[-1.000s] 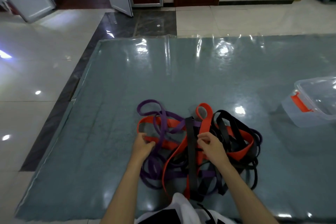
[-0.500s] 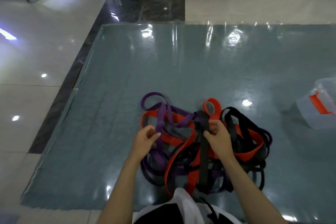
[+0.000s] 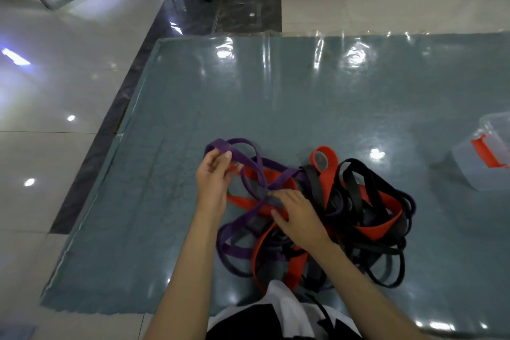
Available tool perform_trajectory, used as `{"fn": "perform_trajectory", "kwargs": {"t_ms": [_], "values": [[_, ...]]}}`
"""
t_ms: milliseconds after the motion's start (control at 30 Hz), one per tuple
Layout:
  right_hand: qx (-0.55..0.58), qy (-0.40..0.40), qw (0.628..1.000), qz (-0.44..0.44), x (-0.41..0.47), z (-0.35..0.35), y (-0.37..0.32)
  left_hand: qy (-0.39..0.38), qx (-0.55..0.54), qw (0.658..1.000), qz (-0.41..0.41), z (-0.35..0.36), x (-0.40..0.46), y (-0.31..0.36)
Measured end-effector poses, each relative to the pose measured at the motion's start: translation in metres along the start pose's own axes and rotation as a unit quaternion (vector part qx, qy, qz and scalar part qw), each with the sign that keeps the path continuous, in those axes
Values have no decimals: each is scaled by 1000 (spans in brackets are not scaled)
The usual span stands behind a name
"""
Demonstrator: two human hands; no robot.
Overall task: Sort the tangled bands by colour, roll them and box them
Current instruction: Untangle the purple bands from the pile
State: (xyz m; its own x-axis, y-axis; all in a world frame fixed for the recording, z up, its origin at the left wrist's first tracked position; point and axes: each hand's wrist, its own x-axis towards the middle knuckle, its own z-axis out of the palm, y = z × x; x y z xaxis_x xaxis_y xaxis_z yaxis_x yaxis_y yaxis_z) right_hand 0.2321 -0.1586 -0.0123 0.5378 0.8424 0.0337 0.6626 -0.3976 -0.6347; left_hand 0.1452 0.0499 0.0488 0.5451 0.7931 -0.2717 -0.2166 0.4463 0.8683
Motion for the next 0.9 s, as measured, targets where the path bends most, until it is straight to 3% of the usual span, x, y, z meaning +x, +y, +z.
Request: {"fn": "perform_trajectory", "kwargs": {"t_ms": [100, 167, 267, 333, 433, 533, 700, 800, 900], "values": [[-146, -212, 966, -16, 2, 16, -1, -1, -5, 1000, -22, -7, -2, 2], [-184, -251, 950, -16, 2, 18, 0, 0, 44, 997, -65, -16, -5, -4], [-173, -186, 967, -18, 3, 10, 4, 4, 158, 981, -109, -35, -15, -21], [-154, -161, 975, -13, -2, 4, 10, -45, 251, 961, -103, -52, -25, -34], [-52, -79, 995, 41, -16, -8, 25, -125, 433, 883, -127, -80, -38, -48], [22, 36, 993, 106, -29, -23, 45, -134, 560, 800, -170, -100, -41, -52], [34, 107, 980, 165, -44, -42, 60, -109, 657, 729, -157, -106, -55, -52], [66, 166, 963, 201, -53, -42, 62, -109, 683, 711, -129, -110, -63, -56], [136, 238, 927, 258, -57, -39, 60, -90, 654, 744, -106, -113, -68, -62]]}}
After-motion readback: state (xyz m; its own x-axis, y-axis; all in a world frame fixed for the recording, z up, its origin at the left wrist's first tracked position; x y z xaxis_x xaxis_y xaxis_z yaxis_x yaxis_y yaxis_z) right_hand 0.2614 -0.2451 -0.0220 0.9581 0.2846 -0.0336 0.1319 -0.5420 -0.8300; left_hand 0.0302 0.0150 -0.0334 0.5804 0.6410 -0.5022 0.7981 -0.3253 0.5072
